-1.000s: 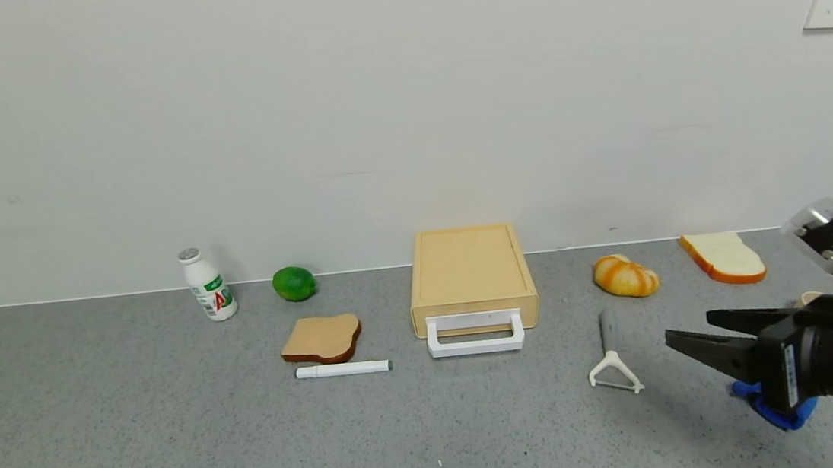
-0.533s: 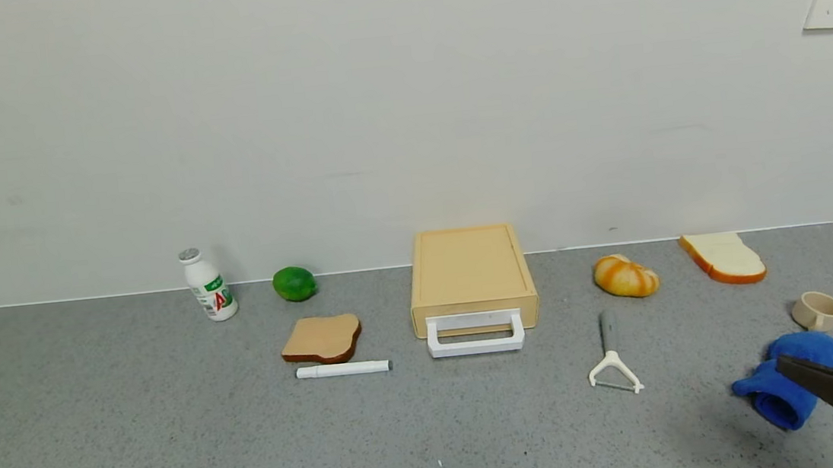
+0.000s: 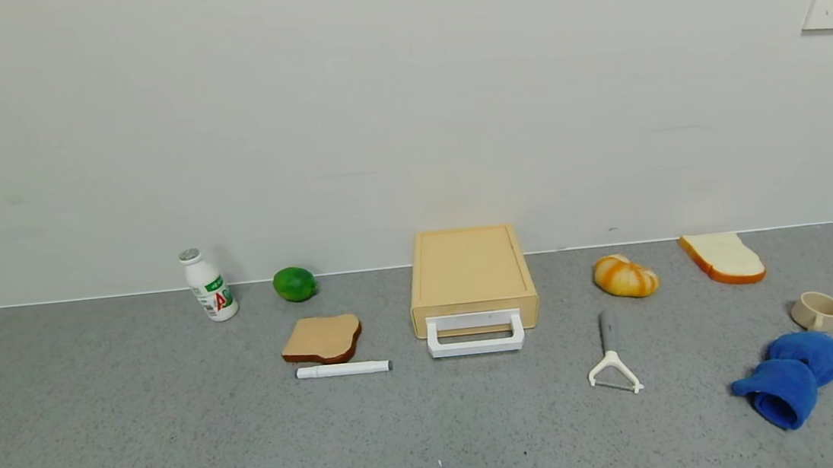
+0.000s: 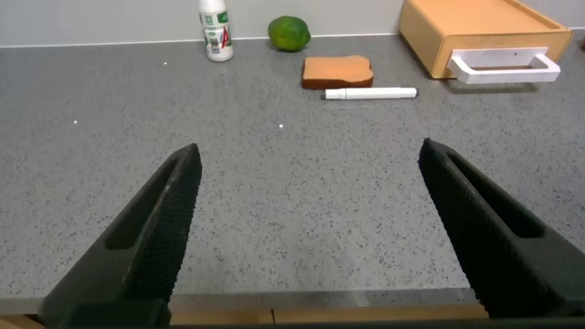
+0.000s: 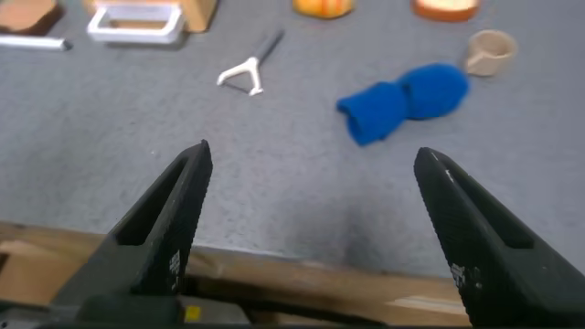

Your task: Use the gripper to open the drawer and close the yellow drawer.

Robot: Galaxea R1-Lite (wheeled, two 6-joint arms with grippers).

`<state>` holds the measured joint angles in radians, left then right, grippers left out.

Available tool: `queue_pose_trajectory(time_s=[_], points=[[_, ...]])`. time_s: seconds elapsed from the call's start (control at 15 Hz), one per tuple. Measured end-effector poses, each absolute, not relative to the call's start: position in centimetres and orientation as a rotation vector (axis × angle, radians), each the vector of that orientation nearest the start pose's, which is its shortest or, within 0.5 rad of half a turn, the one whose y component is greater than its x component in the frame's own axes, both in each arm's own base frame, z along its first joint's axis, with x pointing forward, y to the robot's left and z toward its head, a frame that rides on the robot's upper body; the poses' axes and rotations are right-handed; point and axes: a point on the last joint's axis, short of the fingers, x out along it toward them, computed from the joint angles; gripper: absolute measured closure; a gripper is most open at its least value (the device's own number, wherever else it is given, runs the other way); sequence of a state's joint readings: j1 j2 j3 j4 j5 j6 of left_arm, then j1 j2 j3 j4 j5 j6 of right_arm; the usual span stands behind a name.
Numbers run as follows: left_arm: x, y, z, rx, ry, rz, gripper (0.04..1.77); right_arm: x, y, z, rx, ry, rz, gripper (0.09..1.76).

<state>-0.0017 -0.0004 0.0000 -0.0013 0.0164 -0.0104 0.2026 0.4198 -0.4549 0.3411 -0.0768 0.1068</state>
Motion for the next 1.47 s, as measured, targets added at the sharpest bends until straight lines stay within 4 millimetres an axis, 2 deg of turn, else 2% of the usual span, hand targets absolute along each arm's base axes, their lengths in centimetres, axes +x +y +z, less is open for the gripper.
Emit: queue_pose_trajectory(time_s=[0.2, 0.47, 0.8, 0.93, 1.13, 1.27, 1.47], points=[[-2.3, 0.0, 7.6, -0.012, -0.002, 0.014, 0.09, -2.5, -1.1, 17.3, 0.051, 0.230, -0.100, 0.19], [-2.3, 0.0, 7.6, -0.012, -0.002, 0.015, 0.09, -3.5, -1.3, 18.2, 0.049, 0.163, -0.149, 0.17], [-2.3, 0.0, 7.6, -0.012, -0.002, 0.015, 0.09, -3.9, -0.8, 18.3, 0.057, 0.144, -0.220, 0.16], [-2.3, 0.0, 7.6, -0.012, -0.002, 0.015, 0.09, -4.6, -0.5, 17.4, 0.067, 0.122, -0.160, 0.15], [-2.3, 0.0, 7.6, -0.012, -0.002, 0.015, 0.09, -5.7, -0.2, 15.1, 0.033, 0.058, -0.073, 0.15], [-2.3, 0.0, 7.6, -0.012, -0.002, 0.014, 0.09, -5.4, -0.2, 13.8, -0.002, -0.015, -0.073, 0.15], [-2.3, 0.0, 7.6, -0.012, -0.003, 0.015, 0.09, -3.8, -0.2, 11.5, -0.060, -0.094, -0.100, 0.15]])
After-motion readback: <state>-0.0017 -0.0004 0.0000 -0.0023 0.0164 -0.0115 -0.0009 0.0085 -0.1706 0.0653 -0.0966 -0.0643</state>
